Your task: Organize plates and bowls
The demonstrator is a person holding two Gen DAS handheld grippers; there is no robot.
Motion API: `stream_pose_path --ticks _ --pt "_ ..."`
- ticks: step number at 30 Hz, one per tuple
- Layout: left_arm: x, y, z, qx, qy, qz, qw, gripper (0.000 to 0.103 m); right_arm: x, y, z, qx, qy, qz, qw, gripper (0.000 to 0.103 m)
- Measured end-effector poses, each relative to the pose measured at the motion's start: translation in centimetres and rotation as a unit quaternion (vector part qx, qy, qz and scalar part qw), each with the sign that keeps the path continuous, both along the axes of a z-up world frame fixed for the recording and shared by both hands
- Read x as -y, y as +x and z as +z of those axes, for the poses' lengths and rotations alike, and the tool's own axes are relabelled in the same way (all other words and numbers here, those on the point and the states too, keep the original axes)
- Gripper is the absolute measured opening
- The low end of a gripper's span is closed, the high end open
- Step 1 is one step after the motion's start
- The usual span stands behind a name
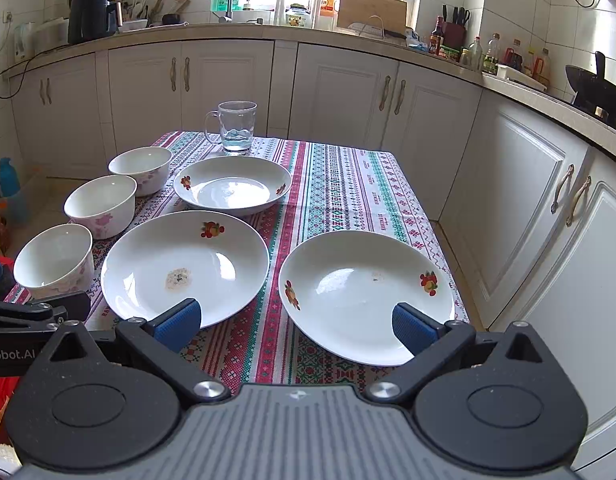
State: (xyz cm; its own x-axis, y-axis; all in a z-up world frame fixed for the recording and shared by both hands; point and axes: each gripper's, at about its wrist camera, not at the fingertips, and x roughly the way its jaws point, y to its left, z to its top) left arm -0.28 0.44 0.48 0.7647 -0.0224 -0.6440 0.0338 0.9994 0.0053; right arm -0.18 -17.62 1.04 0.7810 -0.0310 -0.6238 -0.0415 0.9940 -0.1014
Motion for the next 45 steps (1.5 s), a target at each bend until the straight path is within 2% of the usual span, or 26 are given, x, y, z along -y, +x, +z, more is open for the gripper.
stream_pose_path --ticks 30,36,45 --pt "0.1 0.3 0.1 -0.001 0.004 0.001 1.0000 0.102 0.0 -0.3 0.3 0.010 0.000 0.007 1.000 0.103" --pt "0.5 1.0 0.4 0.002 0.010 -0.018 0.9998 0.102 0.4 -0.3 0.7 0.018 0.000 0.016 1.000 0.103" --pt "1.5 2.7 1.3 0.031 0.017 -0.060 0.9976 0.102 2.0 0.3 1.3 0.041 0.002 0.039 0.998 0.103"
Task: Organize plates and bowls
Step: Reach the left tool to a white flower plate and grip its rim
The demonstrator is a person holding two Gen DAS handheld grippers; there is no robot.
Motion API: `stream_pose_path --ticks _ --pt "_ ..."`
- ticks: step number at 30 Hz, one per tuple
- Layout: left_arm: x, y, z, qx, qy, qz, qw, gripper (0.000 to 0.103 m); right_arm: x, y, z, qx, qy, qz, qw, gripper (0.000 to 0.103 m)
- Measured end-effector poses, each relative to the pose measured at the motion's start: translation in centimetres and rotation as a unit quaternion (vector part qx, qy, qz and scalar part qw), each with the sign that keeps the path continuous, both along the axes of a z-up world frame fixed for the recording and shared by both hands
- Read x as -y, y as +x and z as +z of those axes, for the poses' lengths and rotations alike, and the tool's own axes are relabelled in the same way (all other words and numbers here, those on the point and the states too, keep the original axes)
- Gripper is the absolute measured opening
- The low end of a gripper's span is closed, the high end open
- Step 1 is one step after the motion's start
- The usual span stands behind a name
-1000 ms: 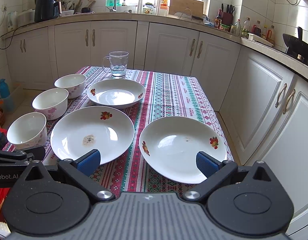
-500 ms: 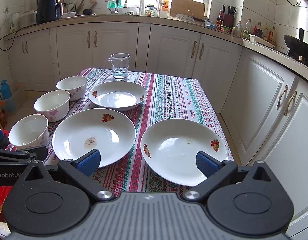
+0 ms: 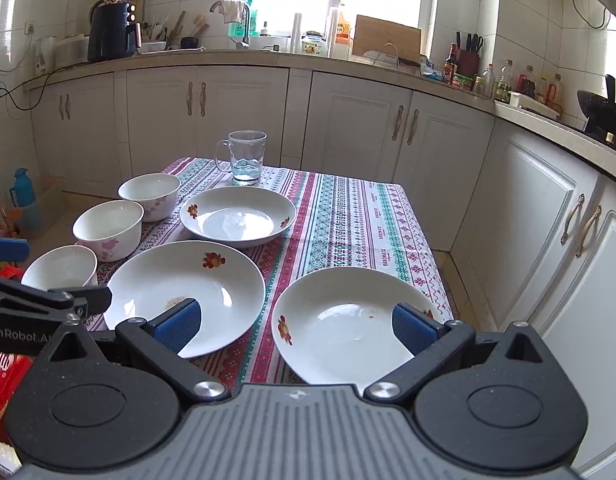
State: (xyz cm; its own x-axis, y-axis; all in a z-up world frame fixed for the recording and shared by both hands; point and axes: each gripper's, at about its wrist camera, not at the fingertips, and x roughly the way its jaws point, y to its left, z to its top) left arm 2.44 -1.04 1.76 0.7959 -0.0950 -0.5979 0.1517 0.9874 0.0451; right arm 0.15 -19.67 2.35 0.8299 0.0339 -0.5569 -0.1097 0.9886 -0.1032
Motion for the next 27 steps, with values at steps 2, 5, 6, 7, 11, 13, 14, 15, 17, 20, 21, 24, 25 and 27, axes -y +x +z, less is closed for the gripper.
stream_pose_path --ticks 2,5,6,7,11,13,14,15,17,20,21,24,25,27 --pt "0.2 0.6 0.0 0.002 -0.004 -0.014 0.9999 0.102 0.6 0.1 0.0 0.004 -0.001 0.010 1.000 0.103" --pt "0.7 1.6 -0.2 0.000 -0.013 -0.036 0.9993 0.102 1.8 0.3 -0.1 0.008 0.002 0.022 1.000 0.103" --pt "0.9 1.9 -0.3 -0.002 -0.012 -0.044 0.9989 0.102 2.2 0.4 -0.2 0.009 0.004 0.027 1.000 0.103" --pt "1.2 2.3 -0.4 -0.009 -0.011 -0.055 0.9984 0.102 2.7 0.4 -0.3 0.012 0.005 0.034 0.999 0.103" --pt "2.4 3.6 -0.7 -0.024 -0.023 -0.089 0.9955 0.102 4.3 0.3 -1.1 0.018 -0.008 0.047 0.999 0.103" --pt "3.3 4.2 -0.8 -0.024 -0.010 -0.102 0.9945 0.102 5.0 0.4 -1.7 0.014 -0.012 0.053 0.998 0.103" --pt "3.6 4.5 -0.9 -0.024 -0.007 -0.108 0.9938 0.102 5.5 0.6 -2.1 0.011 -0.013 0.054 0.998 0.103" --pt "4.0 4.7 -0.9 -0.024 -0.006 -0.115 0.9930 0.102 5.9 0.6 -2.5 0.005 -0.013 0.057 0.998 0.103" --pt "4.8 5.4 -1.1 -0.029 -0.007 -0.131 0.9910 0.102 6.7 0.8 -3.4 -0.007 -0.016 0.057 0.998 0.103" --pt "6.0 6.4 -1.6 -0.037 -0.002 -0.145 0.9888 0.102 8.0 1.1 -5.0 -0.025 -0.009 0.051 0.998 0.103" --pt "6.4 6.8 -1.7 -0.043 -0.002 -0.150 0.9878 0.102 8.5 1.3 -5.5 -0.032 -0.002 0.050 0.998 0.103" --pt "7.6 8.0 -2.2 -0.055 0.000 -0.168 0.9843 0.102 9.6 1.6 -7.0 -0.048 0.009 0.050 0.998 0.103" --pt "8.0 8.4 -2.3 -0.059 0.001 -0.173 0.9832 0.102 9.9 1.6 -7.6 -0.052 0.009 0.051 0.997 0.103" --pt "8.7 9.0 -2.6 -0.067 -0.001 -0.185 0.9805 0.102 10.2 1.8 -8.5 -0.058 0.007 0.055 0.997 0.103"
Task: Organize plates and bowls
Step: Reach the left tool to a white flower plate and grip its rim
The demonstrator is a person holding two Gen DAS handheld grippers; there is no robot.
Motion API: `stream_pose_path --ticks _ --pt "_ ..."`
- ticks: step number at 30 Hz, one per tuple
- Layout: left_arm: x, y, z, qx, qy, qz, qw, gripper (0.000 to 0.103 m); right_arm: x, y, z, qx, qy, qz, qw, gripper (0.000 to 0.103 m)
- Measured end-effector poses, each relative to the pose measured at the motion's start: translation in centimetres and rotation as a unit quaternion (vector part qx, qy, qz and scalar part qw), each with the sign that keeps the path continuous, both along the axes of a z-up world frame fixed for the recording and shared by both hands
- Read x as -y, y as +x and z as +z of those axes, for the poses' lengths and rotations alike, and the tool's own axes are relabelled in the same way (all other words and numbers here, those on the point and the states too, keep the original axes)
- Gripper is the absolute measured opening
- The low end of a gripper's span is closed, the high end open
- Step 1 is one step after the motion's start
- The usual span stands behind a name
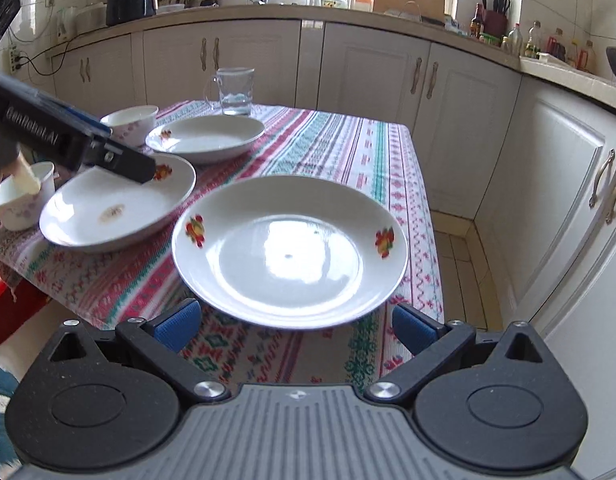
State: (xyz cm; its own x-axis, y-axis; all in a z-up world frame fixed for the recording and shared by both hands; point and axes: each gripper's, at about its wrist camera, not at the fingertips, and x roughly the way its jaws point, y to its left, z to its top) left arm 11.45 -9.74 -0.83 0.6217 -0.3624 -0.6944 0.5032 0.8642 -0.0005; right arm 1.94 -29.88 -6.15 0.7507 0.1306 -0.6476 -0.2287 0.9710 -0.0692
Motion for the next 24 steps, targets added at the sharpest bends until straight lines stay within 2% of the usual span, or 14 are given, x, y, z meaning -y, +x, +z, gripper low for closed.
stream_pose_path --ticks 9,19,21,24 --pt "4.0 3.4 -1.6 -0.028 0.033 -0.051 0.9978 0.102 1.2 1.5 -2.8 -0.022 0.008 0.017 1.000 0.103" --pt "7.7 7.1 -3.0 -0.056 0.056 -0.110 0.9908 0.099 2.3 1.8 -3.6 0.009 0.023 0.052 0.998 0.103" --pt "8.5 7.8 -3.3 -0.060 0.062 -0.124 0.9885 0.090 2.4 1.9 -3.6 0.011 0.025 0.060 0.998 0.103" --pt "9.3 8.7 -3.9 -0.076 0.066 -0.134 0.9858 0.087 2.5 2.1 -3.6 0.012 0.026 0.072 0.997 0.103"
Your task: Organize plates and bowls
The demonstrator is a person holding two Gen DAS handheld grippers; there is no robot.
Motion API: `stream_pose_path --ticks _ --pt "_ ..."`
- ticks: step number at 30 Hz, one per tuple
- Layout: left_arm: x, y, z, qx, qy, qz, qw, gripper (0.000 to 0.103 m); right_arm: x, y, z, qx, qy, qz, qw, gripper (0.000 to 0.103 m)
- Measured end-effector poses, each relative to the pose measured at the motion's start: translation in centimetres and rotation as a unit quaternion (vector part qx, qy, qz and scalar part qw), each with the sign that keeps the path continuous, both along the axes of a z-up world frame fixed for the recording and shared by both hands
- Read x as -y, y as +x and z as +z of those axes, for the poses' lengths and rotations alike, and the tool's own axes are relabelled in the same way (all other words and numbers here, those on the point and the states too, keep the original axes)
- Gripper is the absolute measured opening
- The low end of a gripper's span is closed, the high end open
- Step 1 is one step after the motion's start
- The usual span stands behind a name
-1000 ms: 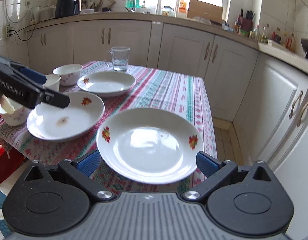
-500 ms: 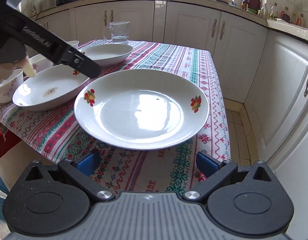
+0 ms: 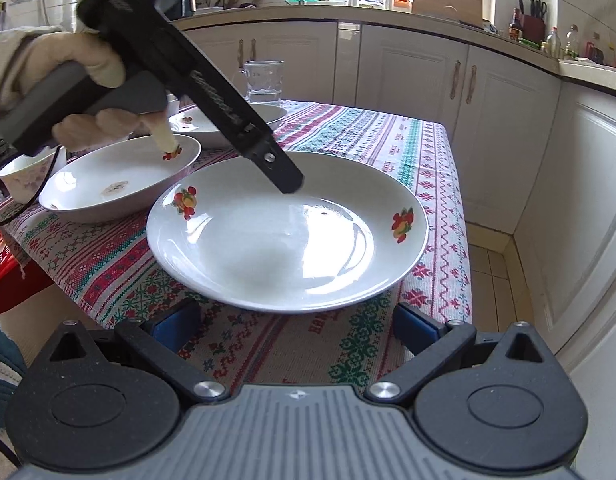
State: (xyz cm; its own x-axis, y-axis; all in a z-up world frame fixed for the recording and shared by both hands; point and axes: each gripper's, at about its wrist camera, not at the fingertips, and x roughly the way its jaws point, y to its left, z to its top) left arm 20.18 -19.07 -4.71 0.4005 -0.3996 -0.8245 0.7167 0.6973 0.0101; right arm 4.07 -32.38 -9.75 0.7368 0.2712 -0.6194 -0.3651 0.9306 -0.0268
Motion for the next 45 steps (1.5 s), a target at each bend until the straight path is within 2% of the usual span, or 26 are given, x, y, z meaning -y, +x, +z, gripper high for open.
stream_pose_path --ticks 5,8,11,24,32,45 --pt "0.6 1.0 -0.9 -0.029 0.007 -0.012 0.9995 0.076 -0.1 0.8 -0.1 0.005 0.001 0.012 1.000 0.103" --pt "0.7 1.5 -1.4 -0.041 0.010 -0.013 0.9990 0.074 -0.1 1.0 -0.2 0.007 0.001 0.020 1.000 0.103" --pt "0.6 2.0 -1.5 -0.056 0.002 -0.015 0.9983 0.067 -0.1 1.2 -0.2 0.008 0.001 0.027 1.000 0.103" --pt "0.8 2.3 -1.3 -0.063 0.005 -0.021 0.9977 0.065 -0.5 1.2 0.1 0.002 -0.013 0.029 0.999 0.103" --pt "0.6 2.9 -0.5 -0.054 -0.010 -0.015 0.9984 0.065 -0.4 1.8 1.0 0.000 -0.016 0.029 0.999 0.103" --pt "1.8 7.4 -0.3 -0.035 -0.032 -0.001 0.9989 0.065 0.9 6.9 1.7 -0.014 -0.034 0.036 0.999 0.103"
